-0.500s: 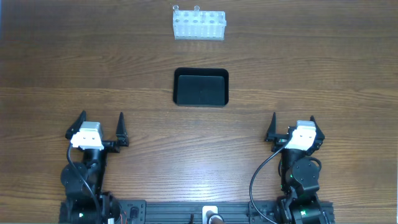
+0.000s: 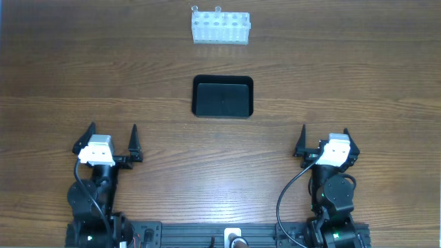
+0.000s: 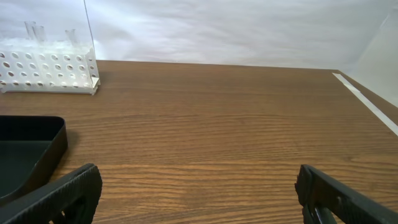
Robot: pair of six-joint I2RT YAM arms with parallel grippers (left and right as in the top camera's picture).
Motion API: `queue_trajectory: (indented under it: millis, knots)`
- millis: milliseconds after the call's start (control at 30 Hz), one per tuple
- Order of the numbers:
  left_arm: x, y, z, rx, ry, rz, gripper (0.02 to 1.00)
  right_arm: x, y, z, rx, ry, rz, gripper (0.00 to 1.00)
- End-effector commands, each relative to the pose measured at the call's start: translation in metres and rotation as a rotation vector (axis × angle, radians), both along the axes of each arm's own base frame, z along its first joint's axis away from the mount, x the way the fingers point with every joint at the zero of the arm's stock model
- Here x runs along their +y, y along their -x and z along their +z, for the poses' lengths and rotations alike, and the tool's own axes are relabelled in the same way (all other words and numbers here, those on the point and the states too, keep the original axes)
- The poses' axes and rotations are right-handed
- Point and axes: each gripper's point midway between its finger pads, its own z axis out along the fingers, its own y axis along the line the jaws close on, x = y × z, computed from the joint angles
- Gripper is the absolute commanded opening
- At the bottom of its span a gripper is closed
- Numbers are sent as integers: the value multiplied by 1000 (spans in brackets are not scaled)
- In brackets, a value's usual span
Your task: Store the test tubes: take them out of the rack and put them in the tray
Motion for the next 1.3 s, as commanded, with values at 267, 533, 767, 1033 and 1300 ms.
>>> queue_trajectory:
  millis: [267,533,767,1033,1300]
  knots:
    - [0,0,-2,2,-14,-2,1000,-4,1,-1,-4,-5,-21,991]
    - [0,0,-2,2,-14,-2,1000,-4,1,-1,-4,-5,-21,993]
    - [0,0,-2,2,-14,-2,1000,-4,1,-1,-4,-5,-21,991]
    - [2,0,-2,3,-14,7,1000,-4,1,-1,-4,-5,-21,991]
    - [8,-1,10,-45,19,46,1000,-4,1,-1,-4,-5,-21,993]
